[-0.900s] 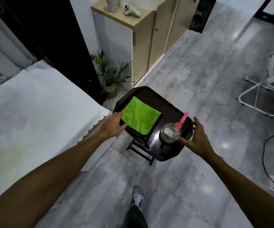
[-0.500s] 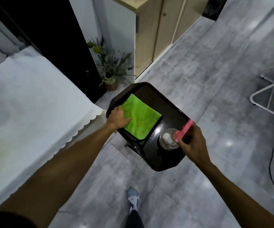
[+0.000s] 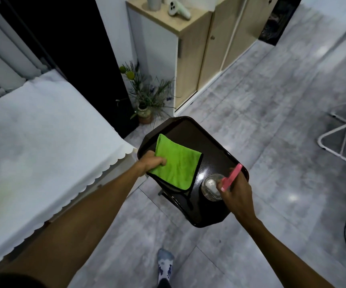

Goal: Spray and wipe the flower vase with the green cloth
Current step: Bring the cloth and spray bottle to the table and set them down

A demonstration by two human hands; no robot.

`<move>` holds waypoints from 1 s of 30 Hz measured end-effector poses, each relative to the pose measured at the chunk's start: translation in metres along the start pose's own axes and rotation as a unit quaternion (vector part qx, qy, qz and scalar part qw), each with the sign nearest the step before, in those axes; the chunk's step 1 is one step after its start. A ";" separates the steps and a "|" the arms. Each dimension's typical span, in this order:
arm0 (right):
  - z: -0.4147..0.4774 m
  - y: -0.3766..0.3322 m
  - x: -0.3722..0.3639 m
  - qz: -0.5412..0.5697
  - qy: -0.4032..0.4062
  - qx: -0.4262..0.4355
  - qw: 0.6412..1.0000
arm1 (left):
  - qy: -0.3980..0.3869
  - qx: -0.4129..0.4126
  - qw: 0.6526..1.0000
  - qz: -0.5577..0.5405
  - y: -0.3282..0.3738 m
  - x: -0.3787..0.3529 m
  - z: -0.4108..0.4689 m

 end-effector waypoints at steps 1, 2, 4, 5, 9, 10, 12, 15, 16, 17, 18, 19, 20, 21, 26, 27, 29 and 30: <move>0.000 0.001 0.000 -0.003 -0.003 -0.009 1.000 | -0.005 -0.016 1.000 -0.018 0.004 0.000 -0.005; 0.000 -0.001 0.000 -0.005 -0.009 -0.013 1.000 | -0.011 -0.031 0.999 -0.027 0.008 0.002 -0.012; -0.003 -0.010 0.001 -0.014 -0.013 -0.006 1.000 | -0.015 -0.057 0.998 -0.026 0.017 0.008 -0.030; -0.003 -0.015 0.004 -0.019 -0.008 -0.004 1.000 | -0.008 -0.070 0.997 -0.019 0.020 0.014 -0.037; -0.001 -0.057 0.020 -0.041 0.031 0.033 0.998 | 0.024 -0.113 0.993 -0.029 0.027 0.053 -0.081; 0.000 -0.071 0.022 -0.043 0.038 0.050 0.997 | 0.027 -0.123 0.992 -0.032 0.028 0.063 -0.094; 0.004 -0.102 0.022 -0.030 0.039 0.078 0.996 | 0.041 -0.137 0.989 -0.034 0.028 0.087 -0.120; 0.003 -0.158 0.016 -0.001 0.026 0.142 0.990 | 0.073 -0.146 0.985 -0.055 0.015 0.130 -0.165; 0.003 -0.174 0.012 0.009 0.020 0.162 0.986 | 0.082 -0.146 0.984 -0.064 0.008 0.143 -0.177; 0.003 -0.194 0.006 0.022 0.008 0.178 0.984 | 0.098 -0.146 0.982 -0.074 -0.001 0.159 -0.195; 0.001 -0.209 0.000 0.044 -0.003 0.186 0.982 | 0.112 -0.146 0.979 -0.082 -0.010 0.172 -0.210; -0.002 -0.231 -0.006 0.075 -0.012 0.196 0.978 | 0.131 -0.149 0.976 -0.092 -0.021 0.189 -0.230; -0.005 -0.249 -0.011 0.107 -0.017 0.205 0.973 | 0.144 -0.152 0.973 -0.100 -0.030 0.201 -0.245; -0.008 -0.267 -0.014 0.132 -0.018 0.216 0.967 | 0.157 -0.152 0.970 -0.107 -0.039 0.213 -0.259; -0.034 -0.359 -0.060 0.176 -0.086 0.258 0.946 | 0.242 -0.137 0.947 -0.163 -0.104 0.275 -0.336; -0.042 -0.379 -0.074 0.183 -0.108 0.270 0.939 | 0.265 -0.131 0.937 -0.185 -0.121 0.289 -0.353; -0.062 -0.408 -0.101 0.197 -0.149 0.280 0.928 | 0.304 -0.120 0.916 -0.233 -0.157 0.311 -0.383; -0.070 -0.422 -0.113 0.203 -0.164 0.281 0.923 | 0.319 -0.118 0.906 -0.253 -0.173 0.320 -0.395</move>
Point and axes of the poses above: each hand's wrist, its own z-axis towards the middle knuckle, its own x-axis out of the back of the hand, y = z × x, the point moved 10 cm from there along z, towards the middle knuckle, and after that the axes turned 3 degrees about z, right-handed, at the moved point
